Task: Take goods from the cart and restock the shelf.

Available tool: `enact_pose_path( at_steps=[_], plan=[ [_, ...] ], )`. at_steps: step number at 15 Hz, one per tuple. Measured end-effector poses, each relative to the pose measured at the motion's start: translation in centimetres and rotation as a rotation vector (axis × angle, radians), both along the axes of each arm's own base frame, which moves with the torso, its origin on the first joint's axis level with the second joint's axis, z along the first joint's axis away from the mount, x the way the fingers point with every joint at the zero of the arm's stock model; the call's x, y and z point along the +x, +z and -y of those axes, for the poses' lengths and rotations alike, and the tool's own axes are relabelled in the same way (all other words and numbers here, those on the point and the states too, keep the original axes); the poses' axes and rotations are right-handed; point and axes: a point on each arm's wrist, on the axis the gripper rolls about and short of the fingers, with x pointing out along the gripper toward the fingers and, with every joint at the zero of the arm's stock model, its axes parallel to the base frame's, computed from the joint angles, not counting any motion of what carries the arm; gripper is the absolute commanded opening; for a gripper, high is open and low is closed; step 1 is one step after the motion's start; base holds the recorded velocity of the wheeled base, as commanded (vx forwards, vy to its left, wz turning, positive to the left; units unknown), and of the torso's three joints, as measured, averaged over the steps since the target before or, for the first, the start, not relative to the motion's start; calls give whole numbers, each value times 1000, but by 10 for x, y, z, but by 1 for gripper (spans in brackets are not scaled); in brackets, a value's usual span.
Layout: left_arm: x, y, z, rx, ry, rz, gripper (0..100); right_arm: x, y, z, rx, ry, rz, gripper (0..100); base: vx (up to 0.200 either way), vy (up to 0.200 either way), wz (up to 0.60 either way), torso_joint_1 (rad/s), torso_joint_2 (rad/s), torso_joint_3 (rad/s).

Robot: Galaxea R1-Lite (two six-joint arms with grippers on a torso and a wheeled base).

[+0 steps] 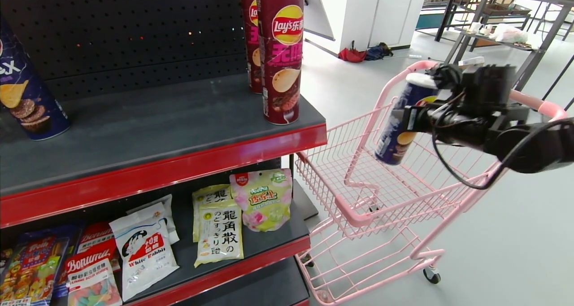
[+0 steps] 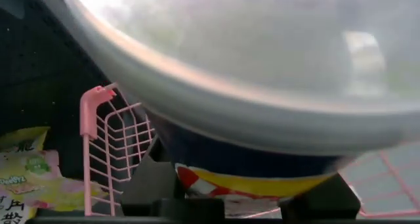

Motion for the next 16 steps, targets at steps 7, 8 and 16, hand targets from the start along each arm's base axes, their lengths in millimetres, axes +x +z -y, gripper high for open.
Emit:
enact_pose_path(
  at_steps=[7, 8, 16],
  plan=[
    [0, 0, 0, 0, 0, 0, 100, -220, 35, 50, -122, -63, -30, 0, 0, 0, 0, 0, 0, 0],
    [0, 0, 0, 0, 0, 0, 100, -247, 17, 57, -138, -77, -68, 0, 0, 0, 0, 0, 0, 0],
    [0, 0, 0, 0, 0, 0, 100, -313, -24, 70, -178, -173, -63, 0, 0, 0, 0, 90, -286, -193]
  ],
)
